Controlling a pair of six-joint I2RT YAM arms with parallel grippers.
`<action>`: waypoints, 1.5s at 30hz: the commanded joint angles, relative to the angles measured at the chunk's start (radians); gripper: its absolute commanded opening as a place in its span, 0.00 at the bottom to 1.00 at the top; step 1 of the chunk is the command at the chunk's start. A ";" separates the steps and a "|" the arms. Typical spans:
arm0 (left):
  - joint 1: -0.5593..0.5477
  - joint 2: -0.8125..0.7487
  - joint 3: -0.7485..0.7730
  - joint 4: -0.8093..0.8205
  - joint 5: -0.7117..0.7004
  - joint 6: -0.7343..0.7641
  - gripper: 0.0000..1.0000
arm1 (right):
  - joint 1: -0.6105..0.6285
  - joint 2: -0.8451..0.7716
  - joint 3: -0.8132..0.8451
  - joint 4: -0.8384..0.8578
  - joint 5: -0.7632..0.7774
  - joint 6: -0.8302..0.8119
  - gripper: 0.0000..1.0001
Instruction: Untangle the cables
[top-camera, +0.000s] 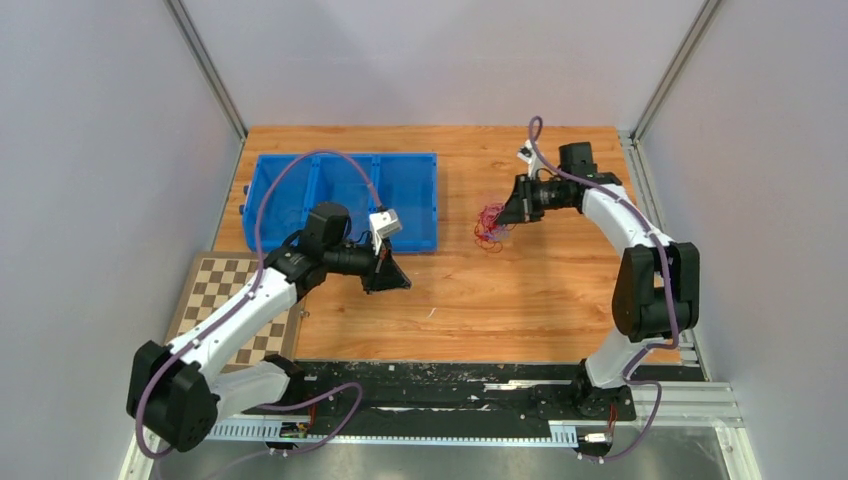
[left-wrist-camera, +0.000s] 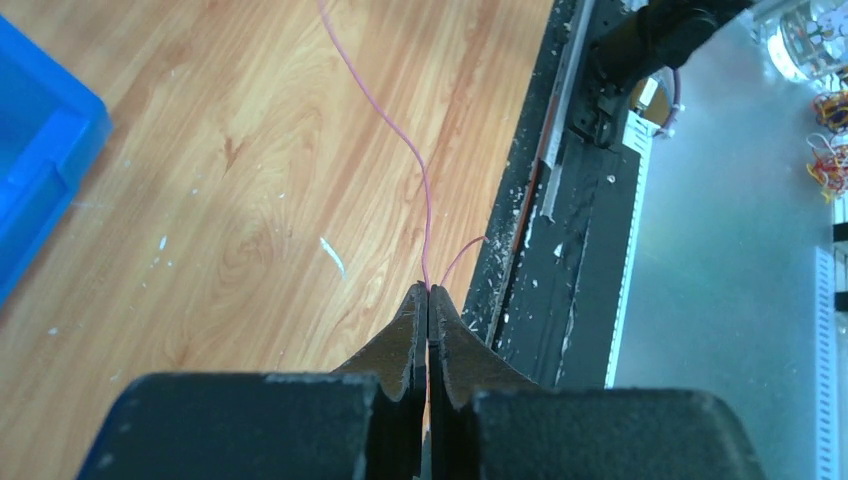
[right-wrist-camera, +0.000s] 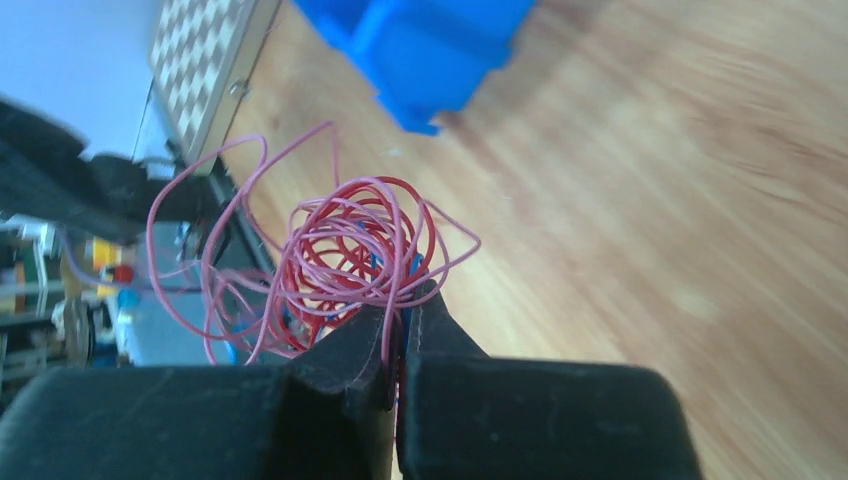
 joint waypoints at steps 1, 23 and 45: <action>-0.002 -0.105 0.097 -0.177 0.054 0.130 0.00 | -0.100 0.035 0.035 0.035 0.061 0.007 0.02; 0.102 -0.121 0.862 -0.493 0.294 0.001 0.00 | -0.413 0.297 0.095 0.048 0.347 -0.113 0.03; 0.137 -0.013 0.575 -0.189 0.060 0.099 0.98 | -0.265 -0.054 0.007 0.036 -0.091 -0.101 0.00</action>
